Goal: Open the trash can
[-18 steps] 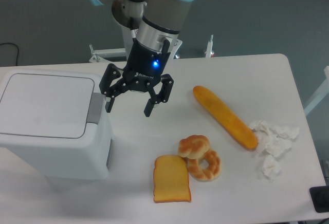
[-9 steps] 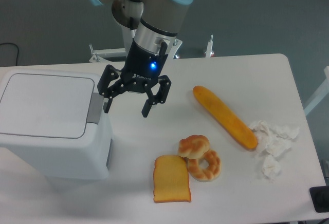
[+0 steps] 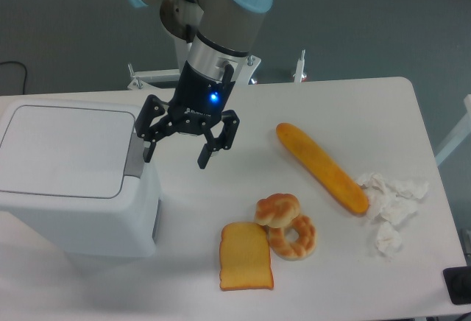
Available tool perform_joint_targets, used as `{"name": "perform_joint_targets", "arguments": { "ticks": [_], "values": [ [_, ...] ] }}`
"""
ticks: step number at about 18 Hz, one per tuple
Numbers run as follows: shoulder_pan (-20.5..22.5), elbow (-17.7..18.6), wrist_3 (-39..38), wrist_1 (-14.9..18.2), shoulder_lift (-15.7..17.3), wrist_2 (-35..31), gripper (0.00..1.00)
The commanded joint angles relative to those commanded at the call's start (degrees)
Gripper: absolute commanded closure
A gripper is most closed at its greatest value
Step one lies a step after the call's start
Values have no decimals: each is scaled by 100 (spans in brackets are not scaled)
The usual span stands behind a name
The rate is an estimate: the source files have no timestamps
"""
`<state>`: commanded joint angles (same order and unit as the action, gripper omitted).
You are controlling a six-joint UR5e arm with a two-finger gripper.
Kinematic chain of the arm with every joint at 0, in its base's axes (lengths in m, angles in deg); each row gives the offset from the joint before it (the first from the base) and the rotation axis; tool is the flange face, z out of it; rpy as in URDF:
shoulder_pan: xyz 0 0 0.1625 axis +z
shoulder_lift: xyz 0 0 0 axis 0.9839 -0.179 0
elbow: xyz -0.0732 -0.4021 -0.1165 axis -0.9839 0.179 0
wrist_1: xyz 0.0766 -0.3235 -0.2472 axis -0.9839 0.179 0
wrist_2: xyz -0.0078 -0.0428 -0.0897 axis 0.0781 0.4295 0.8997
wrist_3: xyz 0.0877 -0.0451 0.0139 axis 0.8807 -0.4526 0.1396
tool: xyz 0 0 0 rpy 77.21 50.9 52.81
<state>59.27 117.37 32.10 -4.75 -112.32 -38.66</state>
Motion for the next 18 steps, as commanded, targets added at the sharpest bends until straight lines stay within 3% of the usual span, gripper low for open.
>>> {"name": "perform_joint_targets", "arguments": {
  "ticks": [18],
  "values": [
    [-18, 62, 26, -18, -18, 0, 0]
  ]
}}
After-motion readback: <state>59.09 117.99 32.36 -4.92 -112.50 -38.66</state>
